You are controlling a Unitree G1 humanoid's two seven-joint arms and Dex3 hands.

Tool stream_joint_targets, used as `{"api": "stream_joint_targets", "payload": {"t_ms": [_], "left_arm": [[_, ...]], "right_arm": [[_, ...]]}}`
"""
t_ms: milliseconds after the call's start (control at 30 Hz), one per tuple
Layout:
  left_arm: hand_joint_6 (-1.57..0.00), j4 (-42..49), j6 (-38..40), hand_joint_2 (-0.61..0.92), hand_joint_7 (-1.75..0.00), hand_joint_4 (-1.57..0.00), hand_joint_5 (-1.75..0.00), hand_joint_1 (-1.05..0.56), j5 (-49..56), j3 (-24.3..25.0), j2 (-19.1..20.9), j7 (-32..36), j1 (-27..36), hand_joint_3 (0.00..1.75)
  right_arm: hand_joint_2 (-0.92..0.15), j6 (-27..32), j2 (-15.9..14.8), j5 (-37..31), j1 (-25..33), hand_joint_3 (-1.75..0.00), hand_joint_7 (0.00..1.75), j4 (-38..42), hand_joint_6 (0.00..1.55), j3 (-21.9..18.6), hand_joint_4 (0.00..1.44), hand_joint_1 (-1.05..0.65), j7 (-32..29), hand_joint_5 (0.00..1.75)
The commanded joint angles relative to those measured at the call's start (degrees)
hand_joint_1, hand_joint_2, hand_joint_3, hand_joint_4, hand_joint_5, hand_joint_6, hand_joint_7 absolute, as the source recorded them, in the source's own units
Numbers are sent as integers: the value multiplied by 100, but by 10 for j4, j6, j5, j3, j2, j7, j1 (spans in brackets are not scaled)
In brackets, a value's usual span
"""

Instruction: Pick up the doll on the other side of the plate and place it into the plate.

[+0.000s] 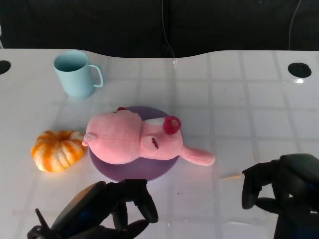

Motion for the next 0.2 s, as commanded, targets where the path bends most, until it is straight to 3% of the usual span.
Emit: {"api": "stream_joint_targets", "payload": {"t_ms": [33,200], "left_arm": [[-69,4,-9,70,-129,-69,-173,-21,-8,9,12,-5,4,75],[-69,8,-16,70,-129,-68,-173,-22,-13,9,18,-4,3,75]], "right_arm": [[-62,3,-2,3,-6,-66,91,3,96,2,91,-10,1,147],[-61,-2,0,5,-11,-69,89,9,96,8,91,-10,1,146]]}}
